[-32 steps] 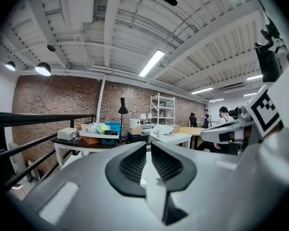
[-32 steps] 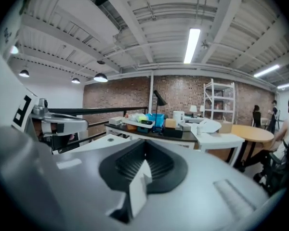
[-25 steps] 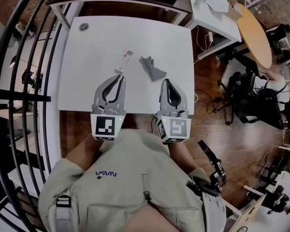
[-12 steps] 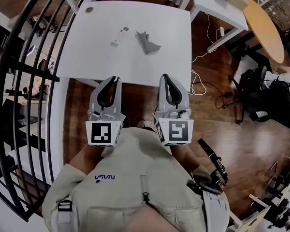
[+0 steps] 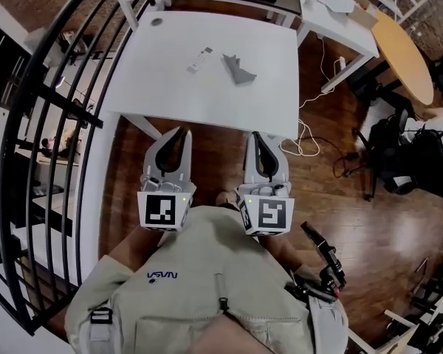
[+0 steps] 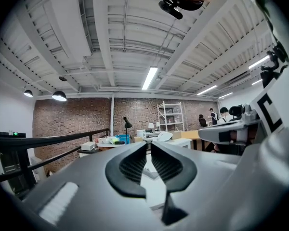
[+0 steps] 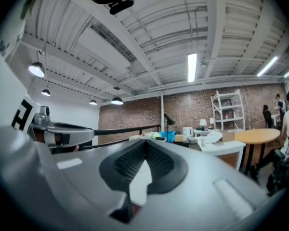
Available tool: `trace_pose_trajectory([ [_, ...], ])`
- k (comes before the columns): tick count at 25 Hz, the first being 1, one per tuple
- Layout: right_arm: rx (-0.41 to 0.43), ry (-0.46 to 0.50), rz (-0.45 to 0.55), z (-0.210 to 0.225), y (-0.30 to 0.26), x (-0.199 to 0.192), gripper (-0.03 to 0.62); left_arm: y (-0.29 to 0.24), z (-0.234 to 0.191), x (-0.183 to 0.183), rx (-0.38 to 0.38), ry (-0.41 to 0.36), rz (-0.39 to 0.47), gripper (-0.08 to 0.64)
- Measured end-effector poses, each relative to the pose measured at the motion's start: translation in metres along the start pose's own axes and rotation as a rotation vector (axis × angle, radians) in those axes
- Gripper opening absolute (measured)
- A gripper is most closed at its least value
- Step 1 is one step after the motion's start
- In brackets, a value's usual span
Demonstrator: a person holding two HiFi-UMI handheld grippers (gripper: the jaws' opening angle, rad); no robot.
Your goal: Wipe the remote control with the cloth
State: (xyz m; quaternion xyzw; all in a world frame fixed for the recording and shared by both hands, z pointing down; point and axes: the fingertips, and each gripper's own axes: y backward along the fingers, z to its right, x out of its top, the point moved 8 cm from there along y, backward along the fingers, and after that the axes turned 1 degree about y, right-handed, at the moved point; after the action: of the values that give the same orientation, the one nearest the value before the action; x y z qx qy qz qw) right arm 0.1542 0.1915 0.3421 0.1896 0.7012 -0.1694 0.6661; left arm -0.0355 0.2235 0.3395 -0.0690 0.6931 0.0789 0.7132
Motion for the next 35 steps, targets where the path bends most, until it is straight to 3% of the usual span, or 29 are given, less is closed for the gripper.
trace_pose_trajectory([
  [7, -0.071, -0.062, -0.044, -0.028, 0.021, -0.003, 0.005, 0.027, -0.011, -0.016, -0.074, -0.052, -0.054, 0.014],
  [11, -0.145, -0.056, -0.058, -0.046, 0.031, 0.001, 0.003, 0.033, -0.024, -0.015, -0.139, -0.049, -0.038, 0.005],
  [15, -0.12, -0.042, -0.057, -0.066, 0.033, 0.002, 0.002, 0.045, -0.04, -0.017, -0.116, -0.025, -0.045, 0.005],
  [23, -0.087, -0.021, -0.031, -0.044, 0.031, 0.01, 0.002, 0.041, -0.016, -0.007, -0.109, -0.07, -0.039, 0.005],
  [35, -0.041, -0.021, -0.03, -0.031, 0.032, 0.009, 0.002, 0.03, 0.002, -0.004, -0.086, -0.055, -0.042, 0.005],
])
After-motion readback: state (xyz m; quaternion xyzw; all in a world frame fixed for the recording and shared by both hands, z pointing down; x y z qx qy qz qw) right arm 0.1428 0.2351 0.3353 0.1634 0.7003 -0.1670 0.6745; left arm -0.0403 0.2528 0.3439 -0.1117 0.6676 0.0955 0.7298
